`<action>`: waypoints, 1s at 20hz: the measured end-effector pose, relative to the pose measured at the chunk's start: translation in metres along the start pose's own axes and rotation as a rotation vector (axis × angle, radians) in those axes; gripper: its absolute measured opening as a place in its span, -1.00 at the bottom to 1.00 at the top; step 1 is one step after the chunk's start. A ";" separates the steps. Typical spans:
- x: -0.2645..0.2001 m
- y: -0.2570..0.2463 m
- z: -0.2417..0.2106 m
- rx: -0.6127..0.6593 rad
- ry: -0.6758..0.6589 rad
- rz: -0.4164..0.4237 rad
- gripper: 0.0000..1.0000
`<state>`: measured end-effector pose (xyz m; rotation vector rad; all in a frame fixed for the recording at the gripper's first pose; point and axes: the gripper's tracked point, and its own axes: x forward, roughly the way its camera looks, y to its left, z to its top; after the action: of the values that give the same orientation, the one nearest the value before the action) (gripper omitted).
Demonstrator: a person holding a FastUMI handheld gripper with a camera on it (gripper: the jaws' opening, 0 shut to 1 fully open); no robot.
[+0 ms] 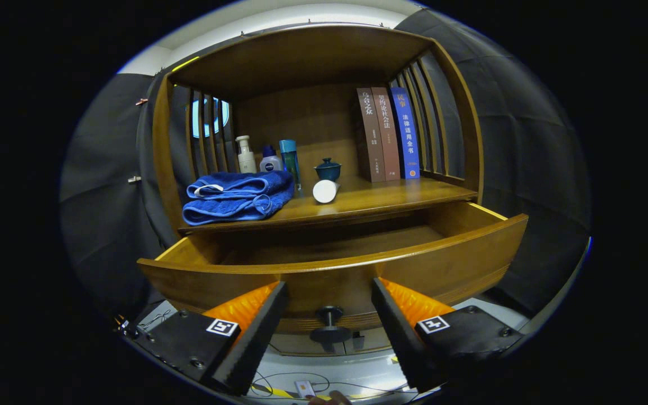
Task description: Pull open the drawer, take out the items inside it, and place them on the countertop above the cabinet.
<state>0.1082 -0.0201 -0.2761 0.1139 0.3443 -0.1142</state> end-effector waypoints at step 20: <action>0.085 0.000 0.021 -0.040 -0.038 -0.016 1.00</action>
<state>0.1946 -0.0309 -0.2854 0.0693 0.3095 -0.1248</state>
